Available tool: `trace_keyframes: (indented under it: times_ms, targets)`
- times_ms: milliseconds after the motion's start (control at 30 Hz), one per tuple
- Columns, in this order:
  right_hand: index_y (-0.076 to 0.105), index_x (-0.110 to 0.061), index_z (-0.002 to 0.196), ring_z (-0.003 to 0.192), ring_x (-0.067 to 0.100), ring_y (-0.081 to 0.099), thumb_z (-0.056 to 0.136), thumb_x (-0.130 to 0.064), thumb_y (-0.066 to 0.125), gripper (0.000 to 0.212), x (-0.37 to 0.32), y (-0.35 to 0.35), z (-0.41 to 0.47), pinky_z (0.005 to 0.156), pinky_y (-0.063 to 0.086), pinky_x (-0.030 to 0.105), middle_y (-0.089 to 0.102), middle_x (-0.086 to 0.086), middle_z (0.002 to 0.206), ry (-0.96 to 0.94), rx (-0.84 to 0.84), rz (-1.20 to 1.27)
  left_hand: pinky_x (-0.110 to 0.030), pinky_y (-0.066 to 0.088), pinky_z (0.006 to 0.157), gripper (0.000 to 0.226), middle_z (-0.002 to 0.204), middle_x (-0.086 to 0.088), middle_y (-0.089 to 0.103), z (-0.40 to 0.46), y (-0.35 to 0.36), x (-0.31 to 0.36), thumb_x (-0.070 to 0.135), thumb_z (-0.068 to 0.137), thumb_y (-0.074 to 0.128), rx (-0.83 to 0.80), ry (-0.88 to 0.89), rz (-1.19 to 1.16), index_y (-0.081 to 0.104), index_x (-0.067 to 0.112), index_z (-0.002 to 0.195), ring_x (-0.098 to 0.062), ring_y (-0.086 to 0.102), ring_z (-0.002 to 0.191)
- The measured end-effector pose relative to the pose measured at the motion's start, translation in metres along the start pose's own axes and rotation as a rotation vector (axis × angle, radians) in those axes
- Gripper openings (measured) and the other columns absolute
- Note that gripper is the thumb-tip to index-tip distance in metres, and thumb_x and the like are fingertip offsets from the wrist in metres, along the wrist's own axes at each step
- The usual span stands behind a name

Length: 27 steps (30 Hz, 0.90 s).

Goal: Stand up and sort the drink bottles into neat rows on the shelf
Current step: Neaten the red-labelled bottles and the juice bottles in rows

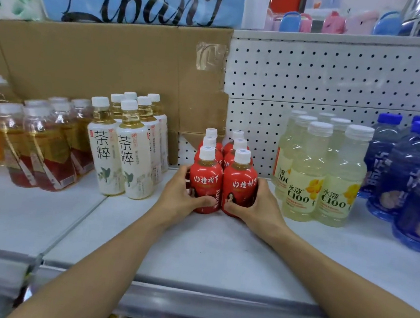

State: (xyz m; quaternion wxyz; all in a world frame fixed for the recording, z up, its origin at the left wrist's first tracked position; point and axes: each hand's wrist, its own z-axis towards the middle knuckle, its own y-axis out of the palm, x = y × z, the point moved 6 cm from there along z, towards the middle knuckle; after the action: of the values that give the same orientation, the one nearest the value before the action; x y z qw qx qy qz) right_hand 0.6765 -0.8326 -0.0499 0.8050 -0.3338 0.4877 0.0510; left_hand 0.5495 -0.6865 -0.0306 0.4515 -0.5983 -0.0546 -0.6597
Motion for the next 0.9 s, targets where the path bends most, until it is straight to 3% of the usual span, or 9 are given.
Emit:
trace_keyframes:
  times_ms: [167,267,333,400,467,533,633,733,900]
  targets:
    - [0.038,-0.022,0.127,0.108,0.012,0.057,0.067,-0.034,0.086,0.078,-0.007,0.002,-0.005,0.091,0.046,0.027,0.057,-0.004,0.12,0.024,-0.045,-0.008,-0.028,0.045,0.098,0.091,0.13,0.006,0.052,0.002,0.002,-0.006,0.022,0.069,0.089,-0.04,0.007,-0.063,0.037,0.026,0.143,-0.015,0.053,0.122]
    - [0.033,-0.018,0.136,0.108,0.01,0.054,0.075,-0.03,0.083,0.08,-0.015,-0.003,-0.011,0.087,0.044,0.019,0.055,-0.005,0.124,0.047,-0.127,-0.02,-0.034,0.039,0.107,0.105,0.147,0.0,0.04,-0.002,0.001,0.0,0.028,0.068,0.09,0.008,0.017,-0.039,0.024,0.026,0.15,-0.018,0.041,0.136]
    - [0.032,-0.018,0.138,0.103,0.005,0.054,0.079,-0.026,0.079,0.076,-0.02,-0.015,-0.021,0.077,0.043,0.009,0.053,-0.01,0.121,0.047,-0.142,-0.009,-0.04,0.032,0.116,0.107,0.15,-0.001,0.032,-0.009,-0.013,0.021,0.037,0.069,0.088,0.213,0.137,0.045,0.021,0.023,0.152,-0.017,0.032,0.14]
    - [0.037,-0.018,0.141,0.108,0.006,0.055,0.082,-0.028,0.077,0.072,-0.021,-0.031,-0.035,0.082,0.045,0.013,0.051,-0.01,0.125,0.026,-0.116,-0.047,-0.042,0.037,0.113,0.088,0.141,0.0,0.037,-0.024,-0.023,0.054,0.041,0.078,0.081,0.391,0.391,0.055,0.031,0.02,0.146,-0.016,0.037,0.134]
    - [0.05,-0.019,0.135,0.105,0.006,0.058,0.084,-0.027,0.074,0.057,-0.019,-0.05,-0.05,0.075,0.051,0.017,0.056,-0.007,0.123,-0.026,-0.06,-0.052,-0.039,0.046,0.105,0.07,0.133,0.005,0.04,-0.039,-0.013,0.083,0.039,0.083,0.076,0.368,0.562,0.016,0.038,0.02,0.139,-0.015,0.045,0.126]
    - [0.065,-0.017,0.116,0.091,0.003,0.062,0.085,-0.02,0.074,0.033,-0.017,-0.078,-0.061,0.069,0.052,0.015,0.065,-0.007,0.107,-0.109,0.039,-0.031,-0.033,0.049,0.101,0.063,0.132,0.008,0.041,-0.048,0.015,0.105,0.033,0.085,0.075,0.203,0.591,-0.024,0.04,0.022,0.136,-0.009,0.049,0.122]
    - [0.065,-0.017,0.101,0.085,0.006,0.062,0.083,-0.016,0.075,0.021,-0.002,-0.127,-0.065,0.069,0.05,0.017,0.066,-0.006,0.094,-0.162,0.225,-0.048,-0.032,0.039,0.112,0.081,0.143,0.008,0.036,-0.045,0.072,0.113,0.035,0.082,0.077,-0.047,0.458,0.003,0.03,0.024,0.147,-0.005,0.04,0.133]
    - [0.051,-0.016,0.117,0.101,0.012,0.056,0.08,-0.016,0.078,0.045,0.025,-0.168,-0.057,0.076,0.048,0.02,0.056,0.0,0.113,-0.075,0.316,-0.012,-0.038,0.023,0.121,0.11,0.161,0.007,0.018,-0.031,0.122,0.109,0.036,0.075,0.084,-0.248,0.164,-0.098,0.009,0.033,0.155,-0.007,0.021,0.145]
    - [0.015,-0.025,0.153,0.134,0.016,0.038,0.077,-0.015,0.081,0.102,0.066,-0.193,-0.026,0.102,0.038,0.034,0.033,-0.001,0.151,0.133,0.062,0.102,-0.016,0.032,0.097,0.128,0.141,0.006,0.037,0.005,0.175,0.102,0.008,0.067,0.09,-0.321,-0.099,-0.187,-0.004,0.012,0.154,-0.007,0.039,0.124]
